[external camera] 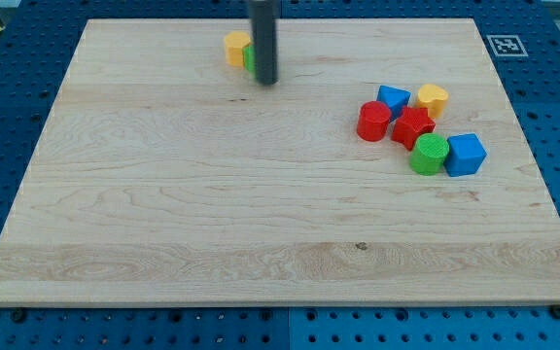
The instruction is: Slide the red circle to the green circle
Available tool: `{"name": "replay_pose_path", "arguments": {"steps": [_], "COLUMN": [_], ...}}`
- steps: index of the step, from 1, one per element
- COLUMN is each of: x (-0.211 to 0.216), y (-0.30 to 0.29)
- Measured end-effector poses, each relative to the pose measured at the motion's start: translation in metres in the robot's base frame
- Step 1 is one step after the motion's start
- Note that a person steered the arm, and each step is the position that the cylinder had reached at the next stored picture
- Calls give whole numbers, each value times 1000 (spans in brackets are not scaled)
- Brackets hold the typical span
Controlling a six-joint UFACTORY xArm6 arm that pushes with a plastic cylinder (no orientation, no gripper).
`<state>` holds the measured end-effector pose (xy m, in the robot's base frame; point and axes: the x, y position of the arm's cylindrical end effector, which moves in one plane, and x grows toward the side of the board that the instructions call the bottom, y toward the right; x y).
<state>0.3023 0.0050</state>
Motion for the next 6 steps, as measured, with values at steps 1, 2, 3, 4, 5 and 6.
{"name": "replay_pose_path", "arguments": {"steps": [1, 2, 3, 4, 5, 6], "x": [-21, 15, 54, 82, 109, 146], "y": [92, 115, 109, 108, 108, 108]}}
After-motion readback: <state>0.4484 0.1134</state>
